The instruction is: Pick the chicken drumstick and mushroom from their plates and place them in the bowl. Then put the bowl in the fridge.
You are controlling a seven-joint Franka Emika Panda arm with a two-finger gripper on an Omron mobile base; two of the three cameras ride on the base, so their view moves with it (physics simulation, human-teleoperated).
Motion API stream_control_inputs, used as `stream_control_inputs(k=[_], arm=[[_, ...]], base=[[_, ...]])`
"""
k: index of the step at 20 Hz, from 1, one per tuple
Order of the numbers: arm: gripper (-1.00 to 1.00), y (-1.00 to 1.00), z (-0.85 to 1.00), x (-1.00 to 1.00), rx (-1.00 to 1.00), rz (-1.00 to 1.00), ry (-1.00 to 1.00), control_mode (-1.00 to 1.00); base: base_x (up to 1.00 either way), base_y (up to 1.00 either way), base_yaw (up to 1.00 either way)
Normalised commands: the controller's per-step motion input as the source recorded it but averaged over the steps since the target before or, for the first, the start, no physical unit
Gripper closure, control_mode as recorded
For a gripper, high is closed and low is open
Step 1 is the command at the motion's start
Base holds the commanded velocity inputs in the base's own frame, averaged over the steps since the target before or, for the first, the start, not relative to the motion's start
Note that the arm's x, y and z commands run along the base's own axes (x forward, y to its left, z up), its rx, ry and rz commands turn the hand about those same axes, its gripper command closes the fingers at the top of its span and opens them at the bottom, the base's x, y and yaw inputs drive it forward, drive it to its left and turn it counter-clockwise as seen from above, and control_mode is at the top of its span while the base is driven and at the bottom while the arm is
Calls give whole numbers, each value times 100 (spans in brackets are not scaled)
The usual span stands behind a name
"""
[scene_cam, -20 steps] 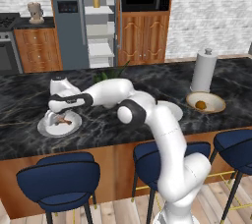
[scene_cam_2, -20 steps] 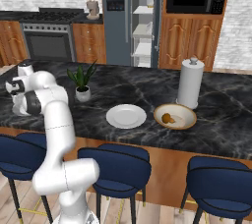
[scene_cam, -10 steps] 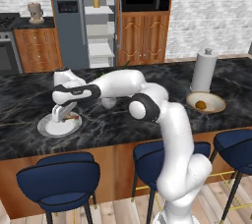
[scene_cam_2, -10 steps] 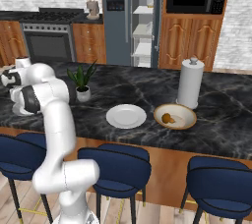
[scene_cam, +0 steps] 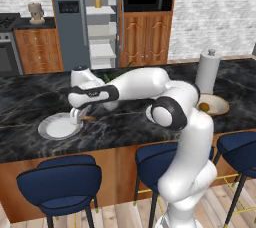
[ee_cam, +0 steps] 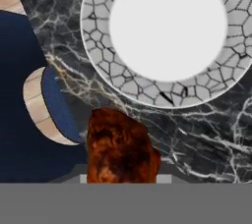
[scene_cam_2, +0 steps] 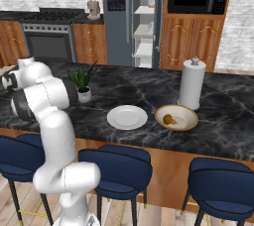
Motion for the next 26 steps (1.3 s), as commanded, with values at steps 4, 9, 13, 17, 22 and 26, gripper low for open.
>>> stream_control_inputs(k=[4, 9, 13, 17, 22, 26], arm=[[100, -76, 30, -39, 9, 0, -7, -100], [100, -79, 26, -19, 9, -2, 0, -100], [100, -83, 21, -12, 5, -8, 0, -100], [100, -82, 22, -8, 4, -6, 0, -100], [100, -81, 18, 0, 0, -10, 0, -100], [100, -75, 6, 1, 0, -20, 0, -100]], base=[[0, 0, 0], [0, 0, 0], [0, 0, 0], [0, 0, 0], [0, 0, 0], [0, 0, 0]])
